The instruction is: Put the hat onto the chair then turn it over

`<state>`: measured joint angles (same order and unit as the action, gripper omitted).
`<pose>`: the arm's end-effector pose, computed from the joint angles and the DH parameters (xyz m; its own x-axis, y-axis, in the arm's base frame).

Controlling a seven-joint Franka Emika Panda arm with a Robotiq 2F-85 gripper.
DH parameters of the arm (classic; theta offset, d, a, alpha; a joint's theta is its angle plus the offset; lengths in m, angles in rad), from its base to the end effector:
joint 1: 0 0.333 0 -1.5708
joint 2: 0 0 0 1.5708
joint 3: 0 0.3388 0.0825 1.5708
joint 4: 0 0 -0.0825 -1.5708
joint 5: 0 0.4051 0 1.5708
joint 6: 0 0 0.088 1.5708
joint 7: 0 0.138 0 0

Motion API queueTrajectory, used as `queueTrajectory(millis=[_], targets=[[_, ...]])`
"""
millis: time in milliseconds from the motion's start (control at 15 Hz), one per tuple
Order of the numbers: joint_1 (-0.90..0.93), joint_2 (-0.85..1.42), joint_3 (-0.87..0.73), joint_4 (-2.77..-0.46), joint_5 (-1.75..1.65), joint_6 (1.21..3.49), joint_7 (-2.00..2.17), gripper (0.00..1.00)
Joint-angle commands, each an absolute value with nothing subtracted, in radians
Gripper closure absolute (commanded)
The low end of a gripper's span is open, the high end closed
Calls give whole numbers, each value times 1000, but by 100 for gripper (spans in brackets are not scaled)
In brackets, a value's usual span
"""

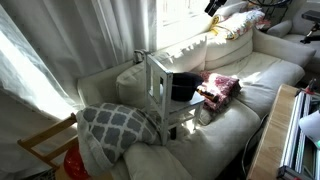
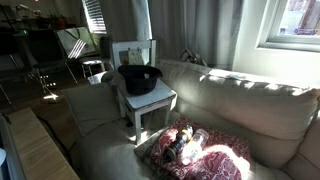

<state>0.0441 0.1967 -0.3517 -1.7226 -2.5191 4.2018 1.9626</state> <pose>0.5088 -0.0487 0.4659 0.7191 0.4855 0.4972 0.5998 -0.7949 -0.0913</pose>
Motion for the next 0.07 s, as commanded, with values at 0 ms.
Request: queueTrajectory(millis=[0], targets=[[44, 197, -351, -1723, -2519, 4202, 1963, 0]])
